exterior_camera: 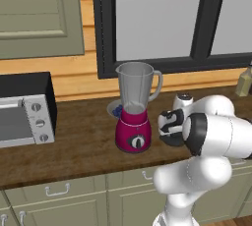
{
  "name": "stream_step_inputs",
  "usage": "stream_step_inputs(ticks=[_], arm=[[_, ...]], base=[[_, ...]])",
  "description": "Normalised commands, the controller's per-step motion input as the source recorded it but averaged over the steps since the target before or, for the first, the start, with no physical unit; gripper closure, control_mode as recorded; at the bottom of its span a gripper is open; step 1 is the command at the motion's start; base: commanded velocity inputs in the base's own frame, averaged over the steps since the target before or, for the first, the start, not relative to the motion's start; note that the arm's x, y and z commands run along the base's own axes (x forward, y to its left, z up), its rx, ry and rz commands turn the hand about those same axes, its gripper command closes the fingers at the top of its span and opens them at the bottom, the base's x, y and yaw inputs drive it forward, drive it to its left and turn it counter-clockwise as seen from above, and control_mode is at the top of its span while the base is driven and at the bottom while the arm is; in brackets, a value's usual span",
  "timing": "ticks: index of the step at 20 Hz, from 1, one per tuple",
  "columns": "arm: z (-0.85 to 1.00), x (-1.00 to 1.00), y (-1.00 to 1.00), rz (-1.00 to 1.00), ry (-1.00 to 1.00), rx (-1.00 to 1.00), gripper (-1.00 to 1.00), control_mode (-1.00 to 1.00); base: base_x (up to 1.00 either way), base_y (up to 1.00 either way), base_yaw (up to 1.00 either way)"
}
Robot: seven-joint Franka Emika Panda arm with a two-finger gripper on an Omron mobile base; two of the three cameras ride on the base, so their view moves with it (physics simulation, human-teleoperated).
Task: Close the lid blender by securely placing the lid on top.
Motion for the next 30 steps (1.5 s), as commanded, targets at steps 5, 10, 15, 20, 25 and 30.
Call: stream_step_inputs(ticks=[5, 10, 15, 20, 25, 30], arm=[[-0.62, -0.13, 0.17, 0.00, 0.06, -0.05, 1.00, -1.00], [-0.64, -0.27, 0.08, 0.00, 0.03, -0.04, 1.00, -1.00], [-0.60, -0.41, 0.05, 0.00, 0.02, -0.03, 1.00, -1.00], [-0.39, -0.33, 0.00, 0.00, 0.03, 0.00, 1.00, -1.00], [0.00, 0.00, 0.00, 0.00, 0.00, 0.00, 1.00, -1.00], [-0.01, -0.04, 0.00, 0.00, 0.00, 0.00, 1.00, -1.00]], base=[[0.00, 0.00, 0.00], [0.00, 0.00, 0.00], [0.00, 0.00, 0.00], [0.00, 0.00, 0.00], [0.00, 0.00, 0.00], [0.00, 0.00, 0.00]])
